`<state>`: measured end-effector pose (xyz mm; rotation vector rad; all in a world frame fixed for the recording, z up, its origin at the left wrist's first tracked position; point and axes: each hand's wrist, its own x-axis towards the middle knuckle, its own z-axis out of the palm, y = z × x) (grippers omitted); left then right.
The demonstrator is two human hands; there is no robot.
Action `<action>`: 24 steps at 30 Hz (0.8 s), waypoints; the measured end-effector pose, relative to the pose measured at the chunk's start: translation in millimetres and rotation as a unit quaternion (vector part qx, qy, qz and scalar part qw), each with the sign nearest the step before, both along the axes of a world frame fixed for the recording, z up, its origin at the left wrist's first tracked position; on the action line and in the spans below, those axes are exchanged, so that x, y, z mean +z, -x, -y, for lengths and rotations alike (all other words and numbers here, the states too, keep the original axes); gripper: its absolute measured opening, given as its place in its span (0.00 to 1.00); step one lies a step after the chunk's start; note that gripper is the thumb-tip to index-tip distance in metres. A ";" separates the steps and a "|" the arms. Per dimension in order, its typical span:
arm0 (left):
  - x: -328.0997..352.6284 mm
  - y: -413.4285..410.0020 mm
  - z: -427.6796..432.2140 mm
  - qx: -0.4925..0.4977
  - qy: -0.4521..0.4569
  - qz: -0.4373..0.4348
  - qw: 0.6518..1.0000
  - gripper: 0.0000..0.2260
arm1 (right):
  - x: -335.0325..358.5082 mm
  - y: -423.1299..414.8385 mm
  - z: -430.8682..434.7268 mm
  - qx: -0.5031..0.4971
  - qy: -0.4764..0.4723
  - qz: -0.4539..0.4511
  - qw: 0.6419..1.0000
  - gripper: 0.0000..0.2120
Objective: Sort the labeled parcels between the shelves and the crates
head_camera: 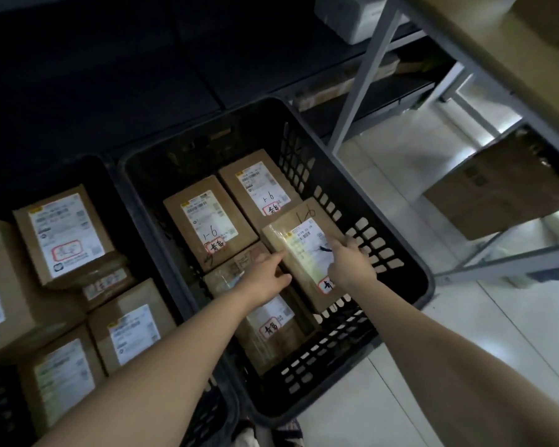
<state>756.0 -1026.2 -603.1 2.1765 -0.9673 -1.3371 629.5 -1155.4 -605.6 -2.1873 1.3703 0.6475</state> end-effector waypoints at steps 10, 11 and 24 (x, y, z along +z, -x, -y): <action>70.1 16.9 -52.6 0.013 -0.008 0.182 0.983 0.19 | 67.4 -7.5 -39.0 0.282 0.128 0.010 0.951 0.25; 84.8 17.5 -66.2 0.012 -0.013 0.211 0.977 0.19 | 79.4 -10.8 -47.1 0.318 0.142 0.016 0.937 0.25; 341.0 26.4 -377.5 0.231 -0.122 0.521 0.813 0.10 | 316.5 -117.5 -313.2 0.600 0.198 0.353 0.690 0.16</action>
